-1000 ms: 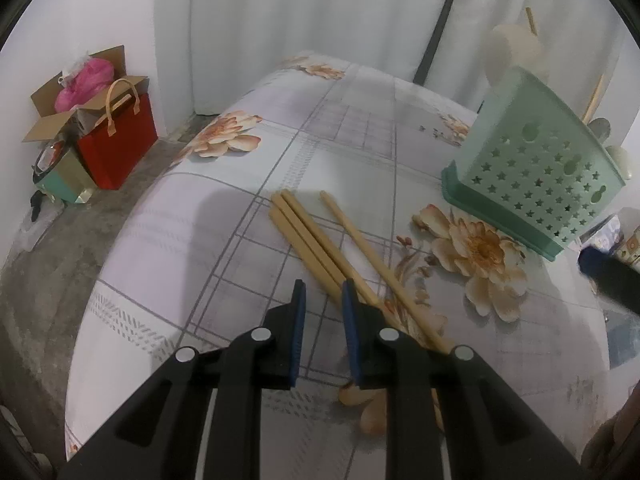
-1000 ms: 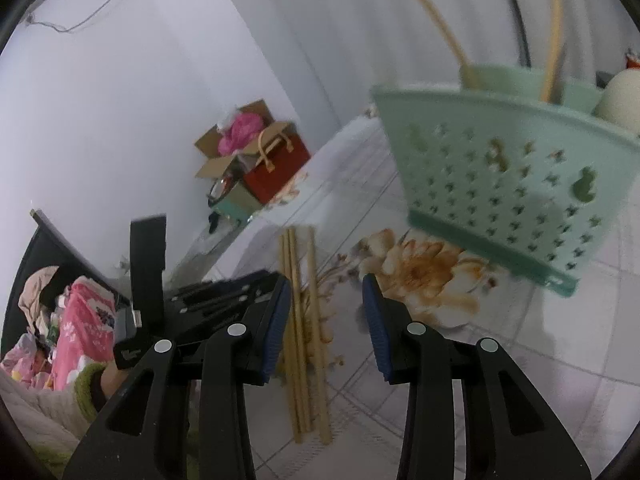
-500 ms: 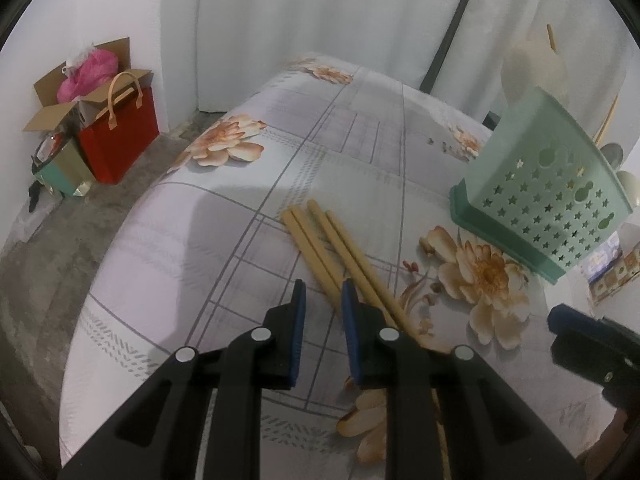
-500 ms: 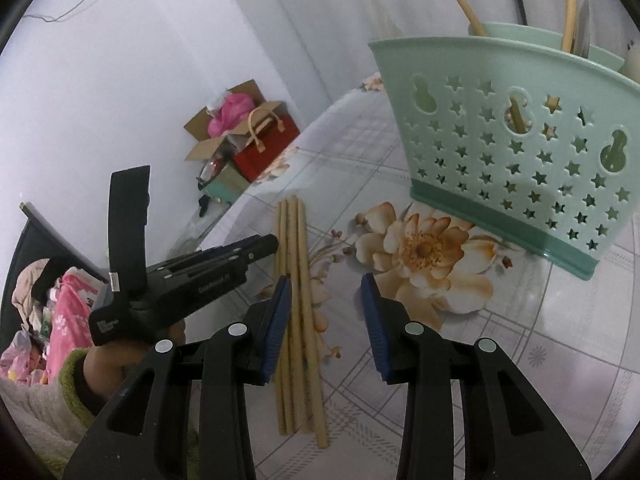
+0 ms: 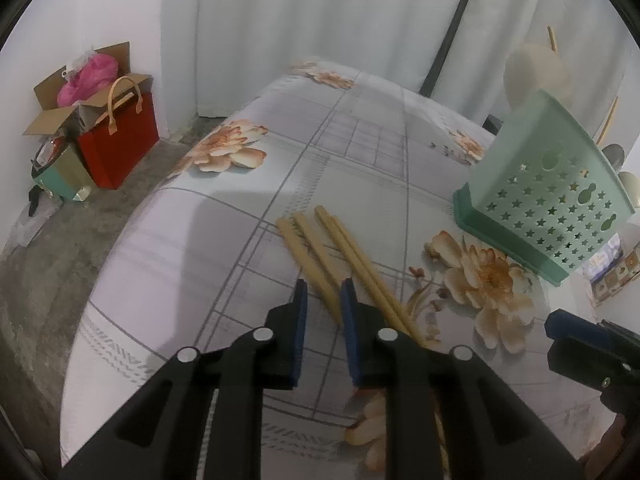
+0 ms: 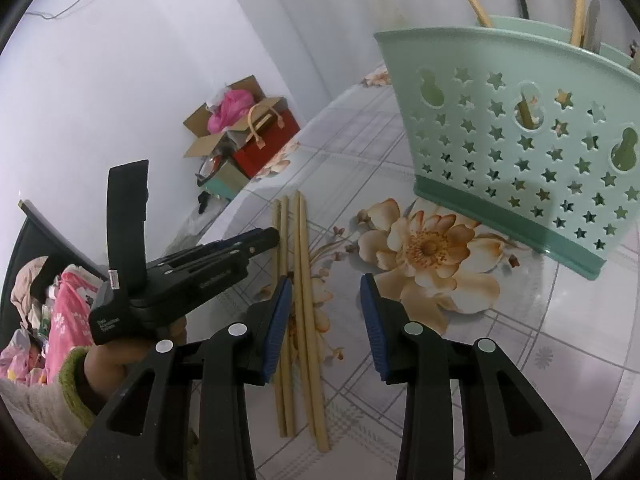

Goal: Organize utensils
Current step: 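Lower both tools to the loose chopsticks and close each on one chopstick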

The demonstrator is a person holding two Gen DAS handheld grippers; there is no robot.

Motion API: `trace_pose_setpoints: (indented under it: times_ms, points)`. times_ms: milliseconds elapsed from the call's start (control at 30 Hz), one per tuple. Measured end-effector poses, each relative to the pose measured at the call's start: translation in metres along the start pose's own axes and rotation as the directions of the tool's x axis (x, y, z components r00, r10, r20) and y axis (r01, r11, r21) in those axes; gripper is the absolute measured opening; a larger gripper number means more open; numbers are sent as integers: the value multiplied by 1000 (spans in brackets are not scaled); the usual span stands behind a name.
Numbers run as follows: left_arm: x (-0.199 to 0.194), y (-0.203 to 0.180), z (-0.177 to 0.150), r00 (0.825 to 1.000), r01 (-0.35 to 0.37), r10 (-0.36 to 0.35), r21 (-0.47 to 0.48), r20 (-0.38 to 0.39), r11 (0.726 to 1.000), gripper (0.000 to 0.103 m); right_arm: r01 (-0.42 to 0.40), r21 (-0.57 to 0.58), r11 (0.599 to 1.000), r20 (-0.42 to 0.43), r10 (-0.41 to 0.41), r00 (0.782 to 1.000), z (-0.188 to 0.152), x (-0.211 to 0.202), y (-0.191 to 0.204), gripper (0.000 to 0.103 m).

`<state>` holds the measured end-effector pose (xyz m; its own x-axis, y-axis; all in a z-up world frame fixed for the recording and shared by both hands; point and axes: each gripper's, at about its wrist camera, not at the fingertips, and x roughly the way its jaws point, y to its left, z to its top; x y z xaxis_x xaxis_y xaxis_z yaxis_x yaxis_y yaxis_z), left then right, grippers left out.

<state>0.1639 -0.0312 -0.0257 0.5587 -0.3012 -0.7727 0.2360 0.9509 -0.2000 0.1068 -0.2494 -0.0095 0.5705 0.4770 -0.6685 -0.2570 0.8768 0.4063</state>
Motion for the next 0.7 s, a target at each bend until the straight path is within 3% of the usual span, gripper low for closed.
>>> trace_pose_setpoints:
  times_ms: [200, 467, 700]
  points:
    - [-1, 0, -2, 1000, -28, 27, 35, 11, 999, 12, 10, -7, 1000, -10, -10, 1000, 1, 7, 3, 33]
    - [-16, 8, -17, 998, -61, 61, 62, 10, 996, 9, 23, -88, 996, -80, -30, 996, 8, 43, 16, 12]
    - [-26, 13, -27, 998, -64, 64, 53, 4, 997, 8, 32, -189, 982, -114, -54, 992, 13, 73, 30, 7]
